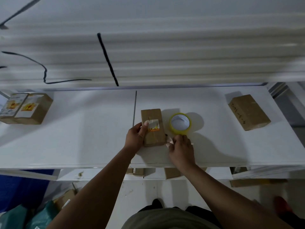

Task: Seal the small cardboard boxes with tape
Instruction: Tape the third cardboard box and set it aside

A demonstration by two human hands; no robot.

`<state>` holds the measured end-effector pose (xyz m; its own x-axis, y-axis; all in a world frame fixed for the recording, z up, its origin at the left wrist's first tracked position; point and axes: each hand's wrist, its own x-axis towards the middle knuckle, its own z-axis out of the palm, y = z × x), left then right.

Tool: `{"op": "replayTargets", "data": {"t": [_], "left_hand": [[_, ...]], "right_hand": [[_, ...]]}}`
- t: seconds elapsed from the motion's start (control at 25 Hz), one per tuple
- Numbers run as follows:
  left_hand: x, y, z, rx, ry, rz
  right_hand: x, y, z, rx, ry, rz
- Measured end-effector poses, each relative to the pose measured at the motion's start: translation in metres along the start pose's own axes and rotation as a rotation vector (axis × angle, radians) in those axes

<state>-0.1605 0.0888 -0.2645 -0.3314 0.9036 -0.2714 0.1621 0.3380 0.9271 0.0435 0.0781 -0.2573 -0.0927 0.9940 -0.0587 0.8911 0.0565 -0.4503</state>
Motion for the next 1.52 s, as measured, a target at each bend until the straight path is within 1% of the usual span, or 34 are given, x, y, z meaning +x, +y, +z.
{"op": "replayTargets", "data": {"t": [0.12, 0.2, 0.28, 0.48, 0.68, 0.76, 0.84, 0.92, 1.0, 1.12, 1.32, 1.52], "left_hand": [[0.002, -0.002, -0.001, 0.003, -0.011, 0.013], [0.002, -0.002, -0.001, -0.004, -0.014, 0.013], [0.002, -0.001, -0.002, -0.003, -0.015, 0.011], [0.003, 0.000, -0.003, -0.037, -0.025, -0.002], [0.005, -0.003, -0.004, -0.044, -0.042, -0.005], [0.004, -0.002, -0.004, -0.050, -0.039, -0.006], [0.003, 0.000, -0.005, -0.057, -0.041, -0.008], [0.003, -0.001, -0.005, -0.057, -0.047, -0.008], [0.004, -0.002, -0.006, -0.051, -0.053, -0.007], [0.003, -0.002, -0.006, -0.051, -0.056, -0.006], [0.002, -0.001, -0.005, -0.079, -0.057, -0.017], [0.001, 0.003, -0.007, -0.157, -0.064, -0.055]], "right_hand": [[-0.009, -0.004, -0.008, 0.284, 0.101, 0.044], [-0.004, -0.010, -0.016, 0.408, 0.171, 0.004], [0.013, -0.018, -0.022, 0.387, 0.182, -0.042], [0.042, -0.028, -0.023, 0.260, 0.142, -0.069], [0.042, -0.026, -0.027, 0.076, 0.123, -0.247], [0.042, -0.026, -0.030, -0.001, 0.148, -0.255], [0.038, -0.030, -0.030, -0.056, 0.204, -0.221], [0.033, -0.032, -0.025, 0.037, 0.215, -0.170], [0.030, -0.033, -0.021, 0.161, 0.167, -0.124], [0.031, -0.031, -0.017, 0.238, 0.161, -0.119], [0.041, -0.028, -0.023, 0.221, 0.131, -0.179], [0.052, -0.027, -0.033, 0.103, 0.007, -0.235]]}}
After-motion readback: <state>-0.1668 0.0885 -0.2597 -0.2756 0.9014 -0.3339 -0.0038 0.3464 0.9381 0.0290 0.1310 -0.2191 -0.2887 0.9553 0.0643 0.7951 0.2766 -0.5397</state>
